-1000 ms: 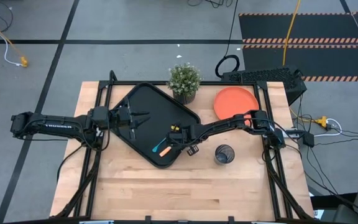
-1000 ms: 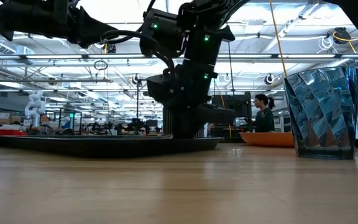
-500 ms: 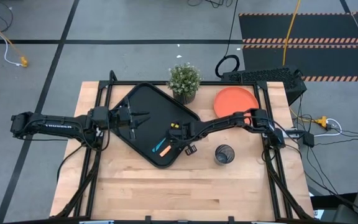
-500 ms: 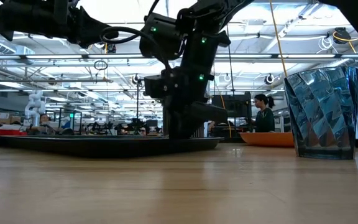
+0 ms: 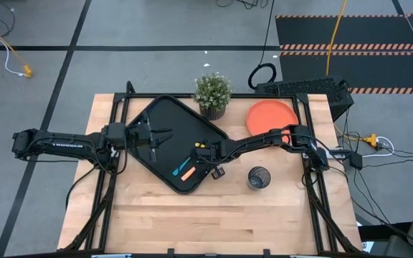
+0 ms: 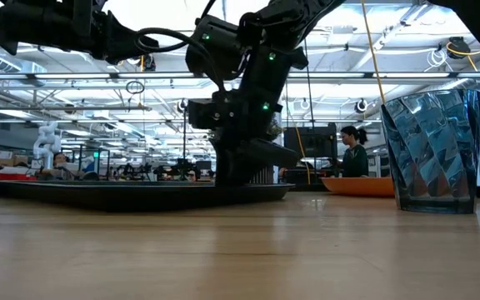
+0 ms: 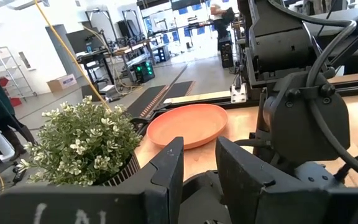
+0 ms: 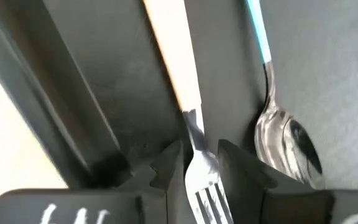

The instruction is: Pick and place plate/cup/fork/spoon on tray

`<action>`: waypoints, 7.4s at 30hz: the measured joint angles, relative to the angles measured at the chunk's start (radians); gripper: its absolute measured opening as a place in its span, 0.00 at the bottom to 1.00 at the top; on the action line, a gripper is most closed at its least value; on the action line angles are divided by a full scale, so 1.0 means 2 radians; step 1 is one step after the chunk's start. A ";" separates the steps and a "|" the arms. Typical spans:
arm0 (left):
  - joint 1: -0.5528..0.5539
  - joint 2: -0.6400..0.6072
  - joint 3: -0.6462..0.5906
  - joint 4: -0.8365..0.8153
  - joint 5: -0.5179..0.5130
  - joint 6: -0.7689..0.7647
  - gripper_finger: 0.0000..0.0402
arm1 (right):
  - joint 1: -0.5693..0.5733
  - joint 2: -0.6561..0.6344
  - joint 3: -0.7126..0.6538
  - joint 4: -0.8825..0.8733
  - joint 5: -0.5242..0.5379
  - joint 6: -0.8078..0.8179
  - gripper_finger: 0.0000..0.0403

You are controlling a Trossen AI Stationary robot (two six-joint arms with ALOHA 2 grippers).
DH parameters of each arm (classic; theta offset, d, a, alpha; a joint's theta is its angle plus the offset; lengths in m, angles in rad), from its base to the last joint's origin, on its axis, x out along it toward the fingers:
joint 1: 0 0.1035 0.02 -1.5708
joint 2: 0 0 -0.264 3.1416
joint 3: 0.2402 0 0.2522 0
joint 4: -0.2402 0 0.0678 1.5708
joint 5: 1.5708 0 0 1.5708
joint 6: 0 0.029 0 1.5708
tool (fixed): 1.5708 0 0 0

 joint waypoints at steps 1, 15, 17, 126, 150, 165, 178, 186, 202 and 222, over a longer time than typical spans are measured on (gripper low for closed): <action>0.000 0.000 0.000 0.000 0.000 0.000 0.24 | 0.000 0.000 0.000 0.003 -0.005 -0.002 0.23; 0.000 0.000 0.000 0.000 0.000 0.000 0.24 | 0.001 0.001 0.000 0.004 -0.028 -0.021 0.16; 0.000 0.000 0.000 0.000 0.000 0.000 0.24 | -0.001 0.001 0.000 0.004 -0.044 -0.020 0.14; 0.004 0.000 0.000 -0.014 0.000 -0.015 0.24 | 0.023 -0.225 0.000 -0.246 0.105 0.281 0.17; 0.013 0.000 0.000 -0.017 0.000 -0.026 0.24 | -0.138 -0.359 -0.280 -0.275 0.040 0.424 0.17; 0.038 0.000 0.000 -0.044 0.000 -0.027 0.24 | -0.184 -0.359 -0.363 -0.145 0.002 0.380 0.17; 0.043 0.000 0.000 -0.054 0.000 -0.030 0.24 | -0.188 -0.359 -0.406 -0.090 -0.011 0.401 0.17; 0.043 0.000 0.000 -0.053 0.000 -0.030 0.24 | -0.191 -0.359 -0.433 -0.058 0.000 0.388 0.20; 0.043 0.000 0.000 -0.053 0.000 -0.030 0.24 | -0.193 -0.386 -0.460 -0.046 0.034 0.367 0.00; 0.049 0.000 0.000 -0.053 0.000 -0.046 0.24 | -0.137 -0.435 -0.332 -0.184 0.028 0.412 0.03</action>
